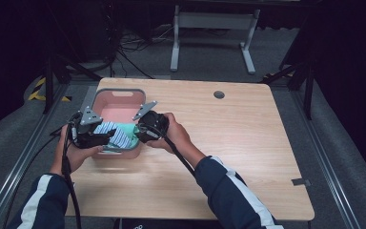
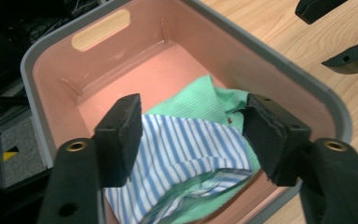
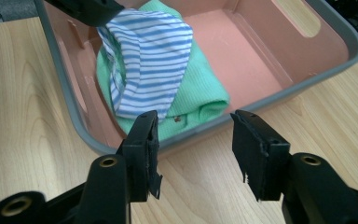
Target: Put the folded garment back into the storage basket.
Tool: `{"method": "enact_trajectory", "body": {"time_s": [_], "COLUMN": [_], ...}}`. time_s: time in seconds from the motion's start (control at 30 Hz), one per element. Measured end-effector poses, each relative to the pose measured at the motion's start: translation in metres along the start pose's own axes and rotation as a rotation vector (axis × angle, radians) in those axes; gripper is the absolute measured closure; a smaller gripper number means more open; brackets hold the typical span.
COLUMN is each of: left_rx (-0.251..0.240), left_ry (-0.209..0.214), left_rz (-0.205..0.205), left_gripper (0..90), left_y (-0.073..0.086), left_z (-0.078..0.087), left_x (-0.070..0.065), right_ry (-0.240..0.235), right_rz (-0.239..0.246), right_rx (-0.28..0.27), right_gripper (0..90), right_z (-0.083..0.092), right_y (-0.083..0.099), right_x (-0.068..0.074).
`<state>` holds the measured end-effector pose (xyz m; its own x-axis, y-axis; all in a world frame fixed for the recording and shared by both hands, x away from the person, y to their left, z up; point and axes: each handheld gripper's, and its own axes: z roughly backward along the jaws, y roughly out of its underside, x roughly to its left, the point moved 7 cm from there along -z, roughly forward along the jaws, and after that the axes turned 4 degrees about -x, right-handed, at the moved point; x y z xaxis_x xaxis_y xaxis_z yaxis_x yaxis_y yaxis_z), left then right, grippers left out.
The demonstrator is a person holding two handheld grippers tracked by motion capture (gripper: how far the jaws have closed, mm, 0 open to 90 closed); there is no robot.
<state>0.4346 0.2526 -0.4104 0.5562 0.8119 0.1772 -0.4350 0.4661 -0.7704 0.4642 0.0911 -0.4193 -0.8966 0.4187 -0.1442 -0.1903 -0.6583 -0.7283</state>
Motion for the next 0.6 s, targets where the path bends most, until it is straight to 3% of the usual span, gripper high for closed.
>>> {"method": "enact_trajectory", "body": {"time_s": [0.23,0.6], "left_rx": [-0.017,-0.035], "left_ry": [0.029,0.061], "left_rz": [0.006,-0.047], "left_gripper": [29.2,24.3], "left_y": [-0.004,-0.013], "left_z": [0.001,0.0], "left_x": [-0.017,-0.045], "right_ry": [0.042,0.071], "right_rz": [0.015,0.02], "right_rx": [0.021,0.048], "right_gripper": [43.8,42.6], "right_z": [0.015,0.043], "right_y": [0.012,0.037], "right_x": [-0.007,-0.02]}}
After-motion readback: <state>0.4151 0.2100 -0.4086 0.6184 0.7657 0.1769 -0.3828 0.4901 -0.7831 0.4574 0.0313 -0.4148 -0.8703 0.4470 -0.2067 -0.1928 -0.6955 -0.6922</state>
